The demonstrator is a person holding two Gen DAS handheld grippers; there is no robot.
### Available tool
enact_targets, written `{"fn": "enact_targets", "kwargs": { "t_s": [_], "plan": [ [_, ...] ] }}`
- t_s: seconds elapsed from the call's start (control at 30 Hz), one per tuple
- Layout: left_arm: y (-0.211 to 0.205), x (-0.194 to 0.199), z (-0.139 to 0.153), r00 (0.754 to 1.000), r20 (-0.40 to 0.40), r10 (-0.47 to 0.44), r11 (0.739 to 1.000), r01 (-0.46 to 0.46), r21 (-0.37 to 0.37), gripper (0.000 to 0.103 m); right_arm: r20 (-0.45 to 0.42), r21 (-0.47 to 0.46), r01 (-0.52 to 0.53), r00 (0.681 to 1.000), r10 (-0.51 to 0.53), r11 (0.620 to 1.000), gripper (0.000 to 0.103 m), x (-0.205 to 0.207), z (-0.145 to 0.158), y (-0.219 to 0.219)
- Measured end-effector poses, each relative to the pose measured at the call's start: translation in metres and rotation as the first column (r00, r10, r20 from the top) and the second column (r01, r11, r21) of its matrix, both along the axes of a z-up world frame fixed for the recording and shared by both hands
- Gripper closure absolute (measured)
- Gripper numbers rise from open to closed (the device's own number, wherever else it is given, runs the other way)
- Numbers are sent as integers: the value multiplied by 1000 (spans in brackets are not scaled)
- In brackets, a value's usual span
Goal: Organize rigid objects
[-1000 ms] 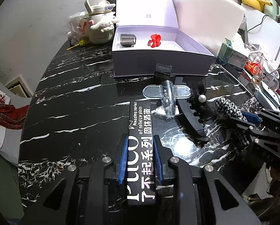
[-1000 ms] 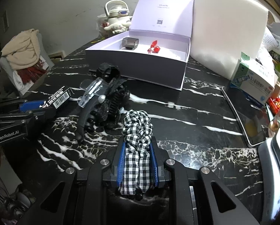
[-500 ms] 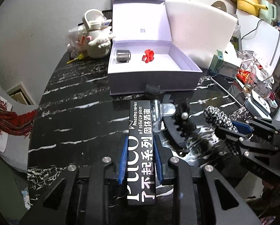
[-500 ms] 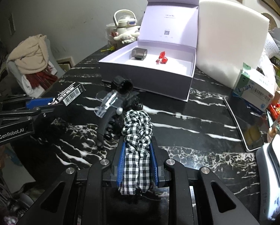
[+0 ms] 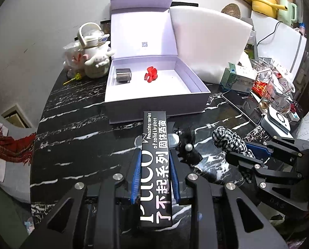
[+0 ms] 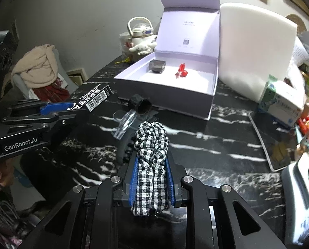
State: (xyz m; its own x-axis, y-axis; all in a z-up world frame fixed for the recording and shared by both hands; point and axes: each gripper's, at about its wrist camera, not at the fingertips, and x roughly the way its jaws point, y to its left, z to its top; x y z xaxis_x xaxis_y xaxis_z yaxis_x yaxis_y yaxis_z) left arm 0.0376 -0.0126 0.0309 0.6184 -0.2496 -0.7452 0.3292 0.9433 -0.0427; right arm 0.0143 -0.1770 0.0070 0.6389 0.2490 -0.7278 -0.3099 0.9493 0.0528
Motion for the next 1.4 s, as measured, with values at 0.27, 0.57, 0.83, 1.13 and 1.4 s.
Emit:
{"fn": "enact_targets", "kwargs": {
  "t_s": [0.27,0.57,0.83,1.13,1.4],
  "plan": [
    [-7,21,9,1000,11,-26,1000,26,-3,78,8,3,7,1000,-7,1000,79,18,9,-4],
    [-8,52,17,998,22,-51,999,51,-18,78,20,-12,-20,1000,20,1000,79,47,19,-3],
    [-8,80,25,998,36,-54,998,55,-26,78,27,-24,-36,999,36,999,79,74,27,-1],
    [-10,116,29,997,36,-64,997,65,-29,78,32,-12,-42,999,42,999,79,107,37,-6],
    [-17,140,44,992,87,-95,995,95,2,78,73,-60,-58,995,63,997,79,138,51,-4]
  ]
}}
